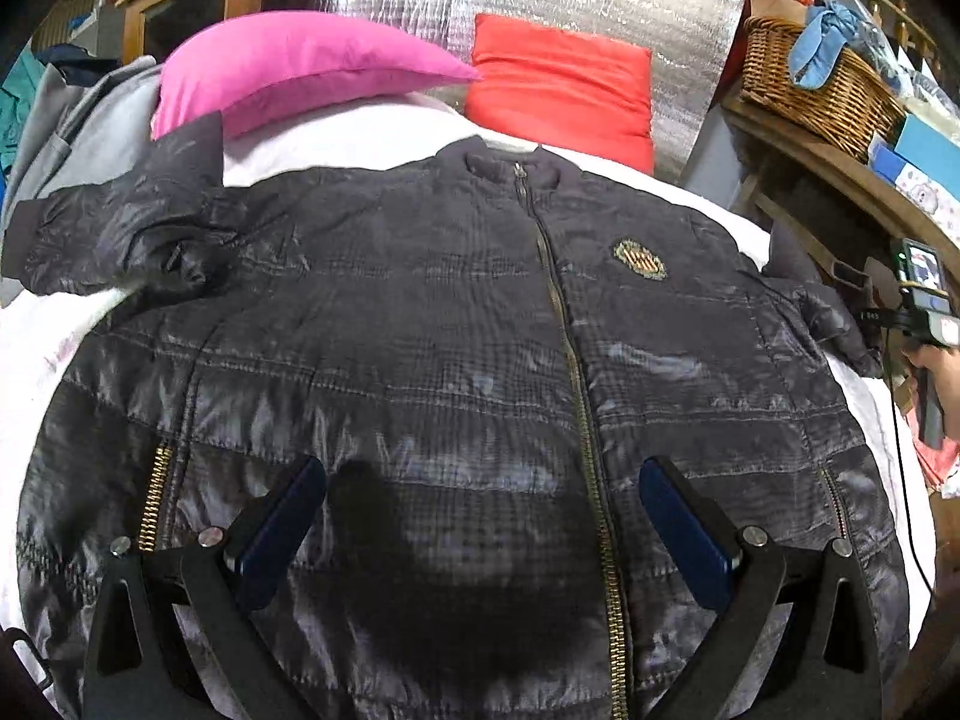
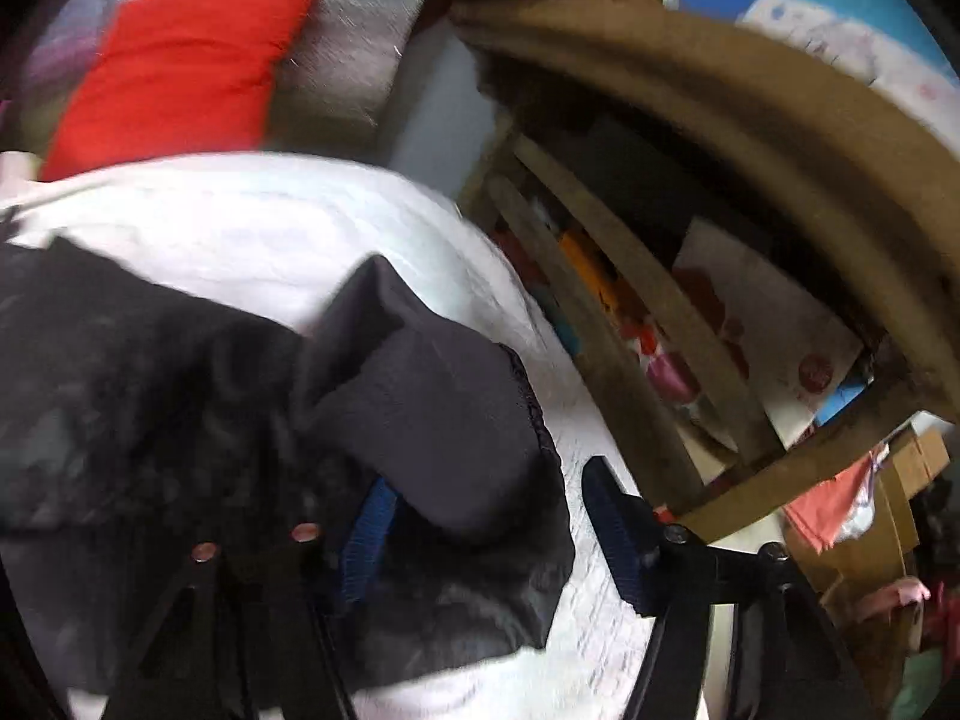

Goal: Fold large clothes
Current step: 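Grasp the ribbed cuff of one jacket sleeve with the right gripper, then lift the sleeve cuff with the right gripper and fold it across the jacket body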

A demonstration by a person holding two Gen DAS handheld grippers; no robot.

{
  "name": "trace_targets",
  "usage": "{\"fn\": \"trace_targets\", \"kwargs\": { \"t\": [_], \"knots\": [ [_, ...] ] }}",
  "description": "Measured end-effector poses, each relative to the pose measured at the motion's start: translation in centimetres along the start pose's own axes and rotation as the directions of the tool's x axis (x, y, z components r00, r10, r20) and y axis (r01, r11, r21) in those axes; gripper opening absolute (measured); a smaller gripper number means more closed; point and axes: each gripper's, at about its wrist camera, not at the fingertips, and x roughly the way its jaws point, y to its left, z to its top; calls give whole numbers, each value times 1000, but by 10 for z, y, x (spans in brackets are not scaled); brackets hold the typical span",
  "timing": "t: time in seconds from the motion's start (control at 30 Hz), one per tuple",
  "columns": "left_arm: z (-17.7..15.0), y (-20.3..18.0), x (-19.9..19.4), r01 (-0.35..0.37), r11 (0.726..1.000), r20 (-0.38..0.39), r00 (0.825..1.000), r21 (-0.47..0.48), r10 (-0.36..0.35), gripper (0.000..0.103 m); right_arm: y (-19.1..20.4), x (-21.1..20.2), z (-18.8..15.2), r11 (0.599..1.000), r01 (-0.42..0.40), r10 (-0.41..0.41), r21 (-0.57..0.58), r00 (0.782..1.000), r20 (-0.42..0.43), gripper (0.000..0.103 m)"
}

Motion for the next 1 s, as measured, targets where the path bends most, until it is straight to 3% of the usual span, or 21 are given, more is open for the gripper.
{"fn": "trace_targets", "kwargs": {
  "t": [0.03,0.07,0.2,0.3,0.4,0.53,0.67,0.73,0.77,0.83,0.87,0.9,0.93,1.0],
  "knots": [
    [0,0,1,3,1000,-5,1000,-4,-3,103,-1,5,3,1000,-6,6,12,1000,-27,32],
    [0,1,1,4,1000,-6,1000,-8,-4,103,-4,2,5,1000,-13,14,27,1000,-22,14],
    [2,2,-1,4,1000,-2,1000,-12,-4,103,-15,-41,12,988,-106,102,112,994,46,12],
    [2,4,-5,-1,1000,15,1000,-22,1,103,-11,-99,25,966,-233,216,111,966,145,12],
    [3,8,-5,-1,999,14,1000,-42,2,103,3,-168,41,920,-380,348,95,904,250,12],
    [5,15,-6,5,997,18,1000,-78,-3,103,38,-253,52,825,-563,516,39,780,353,12],
    [8,24,-10,12,993,37,999,-114,-8,103,88,-302,41,720,-694,652,-23,664,366,12],
    [11,29,-10,18,991,43,999,-136,-13,103,120,-311,27,680,-732,702,-48,629,334,15],
    [12,31,-11,24,989,45,999,-148,-17,103,131,-307,20,669,-742,714,-48,623,321,16],
    [15,37,-14,29,984,55,998,-176,-19,103,165,-294,3,634,-772,755,-44,606,250,25],
    [16,40,-15,30,981,61,998,-189,-18,103,184,-280,-7,622,-782,771,-29,605,200,43],
    [17,44,-16,34,978,67,998,-205,-21,103,200,-268,-14,620,-784,776,-16,611,156,71],
    [17,46,-16,37,976,69,997,-216,-23,103,213,-259,-24,621,-784,778,-7,615,126,82],
    [18,52,-17,43,970,70,997,-240,-27,103,226,-245,-40,618,-786,781,16,616,103,85]
  ]
}}
